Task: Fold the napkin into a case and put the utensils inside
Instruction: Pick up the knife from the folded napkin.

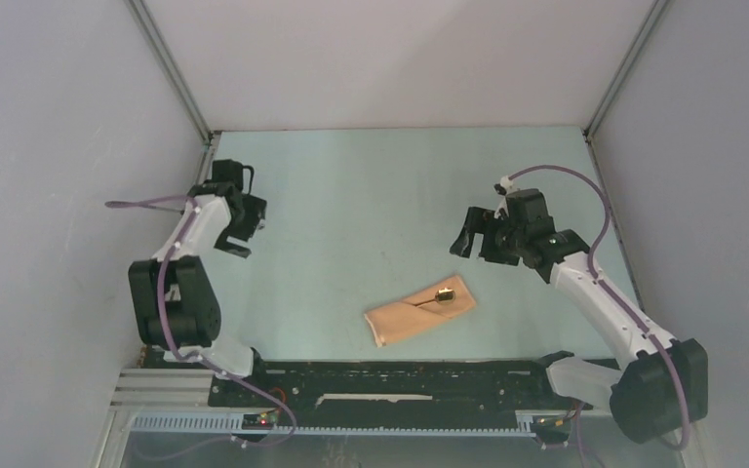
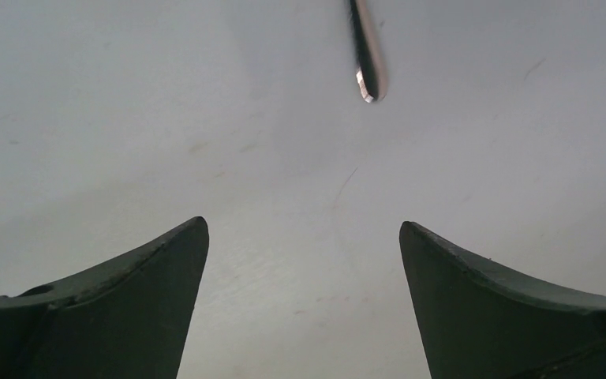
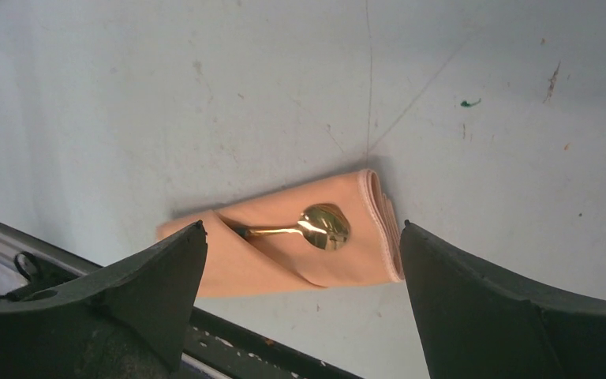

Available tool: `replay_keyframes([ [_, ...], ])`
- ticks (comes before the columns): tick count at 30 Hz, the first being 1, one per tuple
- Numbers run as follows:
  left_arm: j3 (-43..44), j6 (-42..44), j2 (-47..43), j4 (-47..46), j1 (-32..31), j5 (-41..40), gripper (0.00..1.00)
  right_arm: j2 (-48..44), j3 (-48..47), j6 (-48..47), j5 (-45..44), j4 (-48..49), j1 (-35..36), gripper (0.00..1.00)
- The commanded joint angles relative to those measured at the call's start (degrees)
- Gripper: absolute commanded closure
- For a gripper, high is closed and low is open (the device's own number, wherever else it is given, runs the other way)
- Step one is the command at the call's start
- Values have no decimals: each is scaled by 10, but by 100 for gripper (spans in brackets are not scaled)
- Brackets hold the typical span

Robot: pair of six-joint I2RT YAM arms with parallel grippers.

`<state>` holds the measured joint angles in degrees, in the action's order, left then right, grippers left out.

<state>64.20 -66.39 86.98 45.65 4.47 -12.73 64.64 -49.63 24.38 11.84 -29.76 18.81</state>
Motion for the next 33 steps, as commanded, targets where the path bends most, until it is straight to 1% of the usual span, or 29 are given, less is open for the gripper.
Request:
replay_keyframes([
  [1,102,-107,91,62,28,-33,2,30,-17,-39,1,-57,13,0],
  [3,151,-127,147,77,43,-12,4,32,-17,-45,-12,-62,18,0],
  [9,322,-162,295,167,83,-3,5,19,-12,-52,-49,-66,18,0],
  [11,351,-173,329,180,97,3,6,14,-11,-51,-52,-66,18,0],
  [14,355,-187,350,171,113,9,9,3,-9,-45,-50,-64,20,0],
  [21,363,-224,378,148,125,17,32,-12,-9,-41,-50,-62,19,0],
  [22,360,-231,383,143,125,23,33,-12,-9,-41,-50,-62,20,0],
  [26,348,-249,407,130,124,56,44,-19,-8,-37,-51,-62,19,0],
  [28,340,-257,413,129,125,50,46,-25,-9,-36,-51,-62,19,0],
  [29,334,-262,413,129,125,45,49,-28,-9,-36,-51,-64,19,0],
  [31,325,-268,407,124,127,36,61,-35,-9,-36,-51,-67,20,0],
  [33,316,-265,402,119,128,36,70,-40,-9,-34,-54,-69,19,0],
])
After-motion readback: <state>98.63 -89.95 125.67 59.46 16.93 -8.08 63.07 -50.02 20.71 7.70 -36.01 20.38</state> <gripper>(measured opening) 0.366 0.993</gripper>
